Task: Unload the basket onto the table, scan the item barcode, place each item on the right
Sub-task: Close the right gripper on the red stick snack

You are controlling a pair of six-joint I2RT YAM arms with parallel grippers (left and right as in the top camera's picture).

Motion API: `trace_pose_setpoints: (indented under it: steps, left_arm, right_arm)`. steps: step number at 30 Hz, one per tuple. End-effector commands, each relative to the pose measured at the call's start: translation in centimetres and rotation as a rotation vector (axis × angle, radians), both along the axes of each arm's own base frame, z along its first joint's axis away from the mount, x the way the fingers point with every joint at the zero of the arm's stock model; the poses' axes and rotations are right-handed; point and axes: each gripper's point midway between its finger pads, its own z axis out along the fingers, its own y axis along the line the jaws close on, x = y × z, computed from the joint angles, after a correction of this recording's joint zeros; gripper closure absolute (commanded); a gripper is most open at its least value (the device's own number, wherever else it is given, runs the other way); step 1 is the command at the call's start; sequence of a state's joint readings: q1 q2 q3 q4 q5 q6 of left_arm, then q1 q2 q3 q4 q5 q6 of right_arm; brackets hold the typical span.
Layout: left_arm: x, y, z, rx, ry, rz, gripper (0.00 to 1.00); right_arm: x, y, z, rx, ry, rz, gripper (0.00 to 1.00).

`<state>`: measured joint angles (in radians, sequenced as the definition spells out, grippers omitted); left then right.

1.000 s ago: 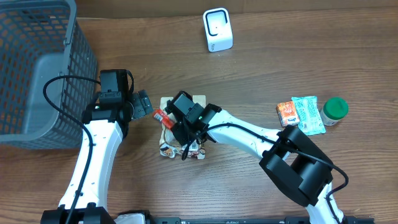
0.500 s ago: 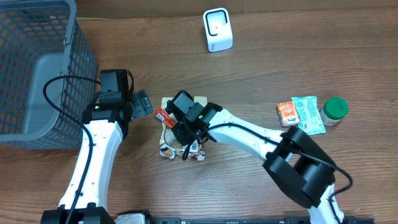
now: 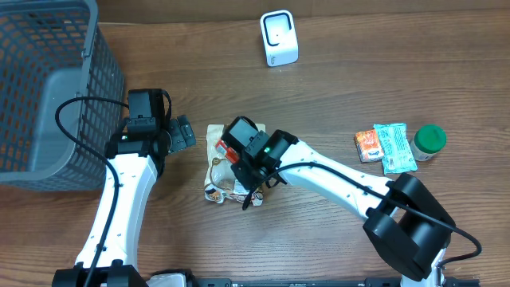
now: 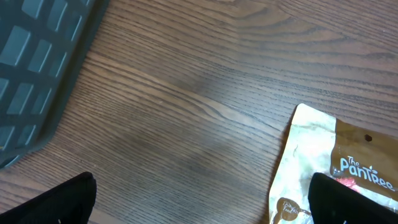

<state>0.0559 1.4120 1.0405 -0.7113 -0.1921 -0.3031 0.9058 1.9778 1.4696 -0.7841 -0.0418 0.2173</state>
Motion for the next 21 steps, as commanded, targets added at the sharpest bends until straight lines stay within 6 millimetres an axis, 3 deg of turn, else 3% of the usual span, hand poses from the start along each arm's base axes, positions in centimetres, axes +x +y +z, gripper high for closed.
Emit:
trace_pose_setpoints:
  steps: [1,21]
  left_arm:
    - [0.3,0.2,0.4,0.011,-0.009,0.001,0.0]
    - [0.3,0.2,0.4,0.011,-0.009,0.001,0.0]
  right_arm:
    - [-0.6,-0.7,-0.7,-0.011,0.015,-0.02,0.96]
    - [-1.3,-0.9,-2.3,-0.025,0.057,-0.012,0.9]
